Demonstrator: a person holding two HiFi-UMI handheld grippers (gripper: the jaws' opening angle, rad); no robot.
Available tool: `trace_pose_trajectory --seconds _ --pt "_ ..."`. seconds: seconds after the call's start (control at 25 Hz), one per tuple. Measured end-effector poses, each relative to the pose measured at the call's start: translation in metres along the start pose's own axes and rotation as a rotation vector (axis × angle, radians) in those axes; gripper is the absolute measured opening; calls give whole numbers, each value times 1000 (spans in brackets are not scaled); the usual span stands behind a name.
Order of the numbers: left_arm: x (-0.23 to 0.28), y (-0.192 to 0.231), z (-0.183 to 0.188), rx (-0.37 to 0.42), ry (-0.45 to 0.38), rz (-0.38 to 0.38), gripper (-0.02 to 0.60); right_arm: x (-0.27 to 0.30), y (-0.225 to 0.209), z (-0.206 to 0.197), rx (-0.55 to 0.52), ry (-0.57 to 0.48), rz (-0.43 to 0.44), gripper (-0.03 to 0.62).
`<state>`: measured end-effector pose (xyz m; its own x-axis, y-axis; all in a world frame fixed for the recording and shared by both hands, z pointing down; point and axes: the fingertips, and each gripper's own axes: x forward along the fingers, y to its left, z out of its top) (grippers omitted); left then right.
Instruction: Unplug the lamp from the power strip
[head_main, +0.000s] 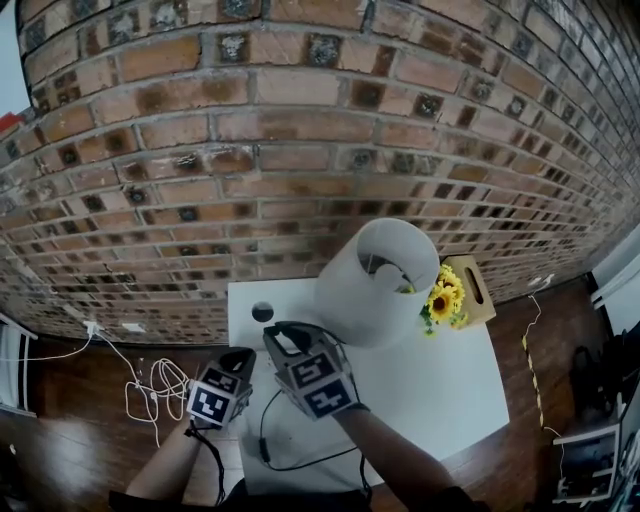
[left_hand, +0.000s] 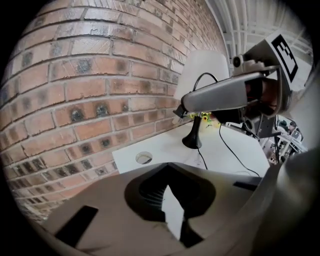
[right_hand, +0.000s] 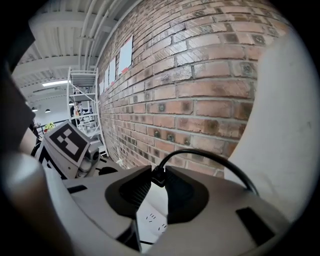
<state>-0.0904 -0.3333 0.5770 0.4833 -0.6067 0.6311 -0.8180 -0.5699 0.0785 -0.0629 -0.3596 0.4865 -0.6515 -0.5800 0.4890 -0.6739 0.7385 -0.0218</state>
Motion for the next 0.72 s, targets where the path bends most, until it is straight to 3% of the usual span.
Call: trace_pose_trajectory --seconds 0.48,0.72 --pt "-21 3 -4 24 -7 24 8 10 -3 28 24 -36 -8 91" --pt "-29 10 -8 8 -15 34 8 38 -13 22 61 16 -14 91"
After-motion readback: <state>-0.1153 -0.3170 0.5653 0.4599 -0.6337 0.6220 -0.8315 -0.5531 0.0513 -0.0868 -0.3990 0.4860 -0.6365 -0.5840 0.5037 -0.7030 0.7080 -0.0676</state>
